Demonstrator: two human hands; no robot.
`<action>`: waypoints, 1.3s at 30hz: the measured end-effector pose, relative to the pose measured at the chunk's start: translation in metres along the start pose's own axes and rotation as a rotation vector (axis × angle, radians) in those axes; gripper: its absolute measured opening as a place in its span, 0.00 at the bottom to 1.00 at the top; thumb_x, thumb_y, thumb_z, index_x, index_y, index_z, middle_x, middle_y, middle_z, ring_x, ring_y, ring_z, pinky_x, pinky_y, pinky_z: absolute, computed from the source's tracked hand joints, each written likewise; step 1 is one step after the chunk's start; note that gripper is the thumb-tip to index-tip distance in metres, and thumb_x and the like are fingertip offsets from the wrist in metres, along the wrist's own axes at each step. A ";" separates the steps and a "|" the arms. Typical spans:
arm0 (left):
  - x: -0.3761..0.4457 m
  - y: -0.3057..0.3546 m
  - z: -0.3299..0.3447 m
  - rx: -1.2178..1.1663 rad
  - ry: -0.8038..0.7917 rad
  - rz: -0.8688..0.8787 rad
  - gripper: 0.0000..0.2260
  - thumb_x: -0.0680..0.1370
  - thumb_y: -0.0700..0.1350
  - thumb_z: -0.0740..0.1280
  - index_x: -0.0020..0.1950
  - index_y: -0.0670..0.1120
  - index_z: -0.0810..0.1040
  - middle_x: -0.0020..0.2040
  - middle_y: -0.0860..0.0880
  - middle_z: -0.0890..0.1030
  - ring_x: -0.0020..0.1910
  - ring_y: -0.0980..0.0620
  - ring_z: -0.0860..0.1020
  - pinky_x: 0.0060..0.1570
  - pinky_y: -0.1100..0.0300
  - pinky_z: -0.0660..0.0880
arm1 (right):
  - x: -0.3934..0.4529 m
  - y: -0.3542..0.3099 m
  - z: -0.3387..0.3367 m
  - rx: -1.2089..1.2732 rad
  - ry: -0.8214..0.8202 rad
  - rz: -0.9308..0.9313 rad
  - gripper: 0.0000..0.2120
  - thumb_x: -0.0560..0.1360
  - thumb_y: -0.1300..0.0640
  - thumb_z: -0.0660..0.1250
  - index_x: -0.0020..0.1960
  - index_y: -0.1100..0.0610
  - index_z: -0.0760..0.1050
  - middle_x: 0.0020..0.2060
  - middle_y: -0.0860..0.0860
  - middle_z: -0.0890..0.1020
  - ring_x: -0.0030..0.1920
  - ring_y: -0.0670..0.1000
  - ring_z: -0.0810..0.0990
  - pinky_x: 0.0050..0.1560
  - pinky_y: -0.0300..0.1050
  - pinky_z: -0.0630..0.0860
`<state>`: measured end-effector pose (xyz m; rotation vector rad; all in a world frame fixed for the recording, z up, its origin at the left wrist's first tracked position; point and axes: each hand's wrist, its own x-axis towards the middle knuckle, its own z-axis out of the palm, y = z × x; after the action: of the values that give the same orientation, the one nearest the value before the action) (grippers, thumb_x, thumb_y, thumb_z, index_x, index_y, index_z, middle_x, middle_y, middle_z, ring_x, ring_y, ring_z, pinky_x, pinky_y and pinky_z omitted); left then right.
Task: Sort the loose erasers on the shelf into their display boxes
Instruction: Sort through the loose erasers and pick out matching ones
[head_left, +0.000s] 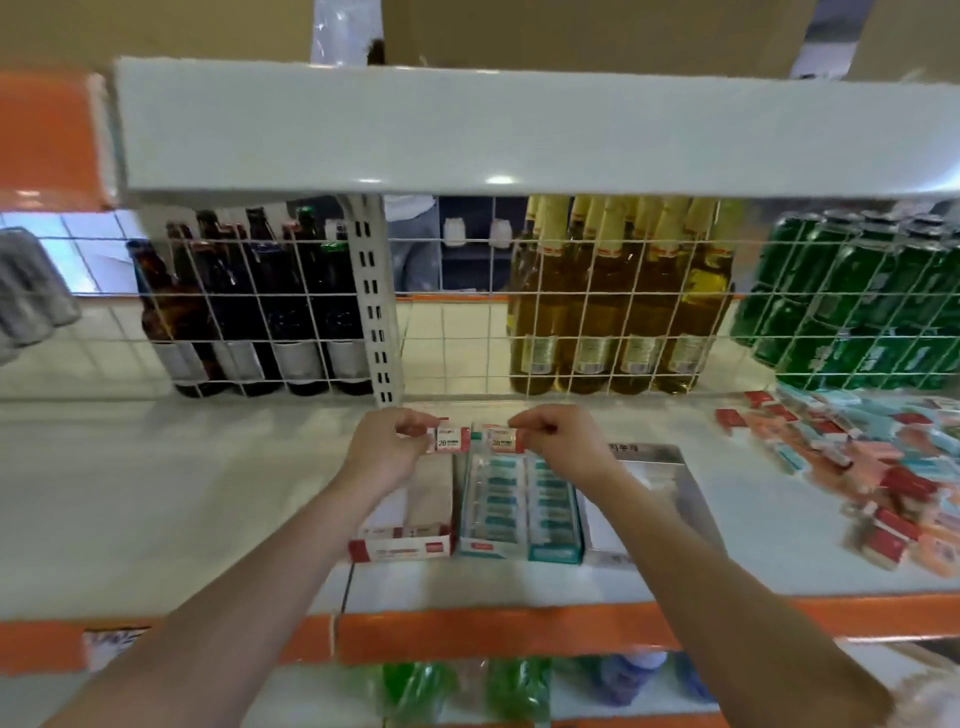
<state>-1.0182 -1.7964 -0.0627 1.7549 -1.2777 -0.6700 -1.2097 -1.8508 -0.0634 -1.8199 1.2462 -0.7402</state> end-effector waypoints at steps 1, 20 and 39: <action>0.001 -0.006 -0.007 0.029 -0.005 0.005 0.10 0.75 0.34 0.67 0.54 0.41 0.81 0.48 0.46 0.80 0.45 0.53 0.76 0.48 0.64 0.71 | 0.002 -0.005 0.008 -0.014 -0.009 -0.004 0.10 0.76 0.62 0.64 0.56 0.57 0.79 0.47 0.48 0.81 0.45 0.40 0.77 0.41 0.30 0.69; -0.005 -0.048 -0.032 0.480 -0.149 0.045 0.08 0.75 0.39 0.66 0.49 0.44 0.83 0.51 0.48 0.82 0.52 0.50 0.79 0.52 0.60 0.74 | -0.003 -0.042 0.090 -0.474 -0.176 0.128 0.09 0.76 0.61 0.62 0.52 0.56 0.80 0.49 0.53 0.81 0.49 0.52 0.80 0.50 0.42 0.79; -0.017 -0.040 -0.035 0.620 -0.458 0.291 0.24 0.76 0.57 0.64 0.68 0.45 0.72 0.66 0.49 0.73 0.64 0.51 0.71 0.63 0.59 0.68 | -0.007 -0.032 0.068 -0.483 -0.017 0.072 0.13 0.78 0.60 0.59 0.58 0.55 0.78 0.57 0.52 0.79 0.53 0.51 0.78 0.52 0.41 0.73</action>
<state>-0.9759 -1.7638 -0.0804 1.8839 -2.1910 -0.5556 -1.1420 -1.8191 -0.0713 -2.1394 1.5679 -0.4016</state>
